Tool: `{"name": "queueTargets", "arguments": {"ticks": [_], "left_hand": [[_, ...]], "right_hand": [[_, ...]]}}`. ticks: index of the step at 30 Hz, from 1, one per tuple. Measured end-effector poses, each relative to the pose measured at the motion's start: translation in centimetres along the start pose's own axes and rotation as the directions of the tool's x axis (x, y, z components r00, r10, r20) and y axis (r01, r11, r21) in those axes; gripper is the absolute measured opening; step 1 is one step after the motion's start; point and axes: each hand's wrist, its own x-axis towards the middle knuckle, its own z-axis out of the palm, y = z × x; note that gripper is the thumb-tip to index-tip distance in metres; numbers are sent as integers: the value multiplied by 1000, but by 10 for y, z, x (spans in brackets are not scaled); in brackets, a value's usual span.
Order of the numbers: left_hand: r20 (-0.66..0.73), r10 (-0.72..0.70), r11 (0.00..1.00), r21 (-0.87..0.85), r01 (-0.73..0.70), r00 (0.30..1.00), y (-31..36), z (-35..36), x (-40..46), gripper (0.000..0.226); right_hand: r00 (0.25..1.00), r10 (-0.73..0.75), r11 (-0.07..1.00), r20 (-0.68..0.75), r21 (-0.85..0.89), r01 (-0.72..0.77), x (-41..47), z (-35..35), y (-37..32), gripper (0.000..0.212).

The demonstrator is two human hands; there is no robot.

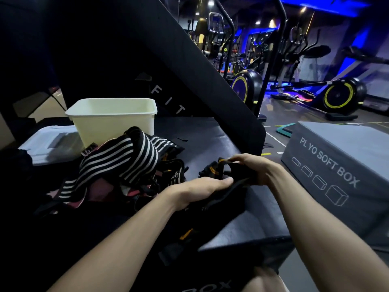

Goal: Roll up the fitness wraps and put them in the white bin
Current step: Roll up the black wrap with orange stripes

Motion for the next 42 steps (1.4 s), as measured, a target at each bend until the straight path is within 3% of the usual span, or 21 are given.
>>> {"name": "queueTargets", "arguments": {"ticks": [2,4,7,9,11,13,16,20,23,28,32,35,37,40,42], "left_hand": [[103,19,993,118,-31,995,5,-3,-6,67],[159,15,917,392,-77,987,10,-6,-9,69],[144,25,876,474,-91,989,15,-6,-8,58],[105,12,952,302,-43,994,11,-6,-4,53],[84,-58,997,-47,62,995,7,-13,-2,48],[146,-108,946,-288,147,983,6,-24,-5,60],[192,-105,883,-433,180,976,10,-30,-9,66],[244,-172,891,-374,257,954,12,-32,-10,73],[256,-225,911,-287,296,940,11,-34,-14,70],[244,-223,889,-346,300,944,2,-39,-19,55],[170,-214,852,-449,269,962,3,-36,-17,57],[93,-201,852,-475,221,975,6,-31,-14,60],[68,-173,832,-524,182,983,7,-29,-14,61],[34,-135,823,-553,131,990,6,-28,-11,59],[-10,-130,816,-569,101,991,7,-26,-11,55]], "right_hand": [[999,-34,999,27,5,34,4,1,-3,19],[986,-164,978,-16,126,164,15,-1,-10,14],[935,-336,922,-111,163,351,30,-5,-26,42],[910,-396,900,-121,145,411,38,-5,-36,53],[872,-465,861,-153,150,485,48,-6,-45,60],[839,-511,818,-188,193,541,59,-5,-56,64],[855,-488,834,-174,196,515,72,-5,-69,67],[900,-411,908,-144,18,418,85,0,-76,63],[874,-444,886,-197,51,461,97,2,-83,70],[884,-418,904,-208,-3,427,113,4,-79,69],[892,-433,887,-132,-242,394,127,21,-57,65],[838,-522,806,-159,-414,423,117,31,-61,59],[756,-603,721,-254,-579,381,98,32,-65,61],[621,-679,713,-391,-551,433,48,41,-49,37],[631,-680,710,-374,-550,440,13,50,-27,53]]}}
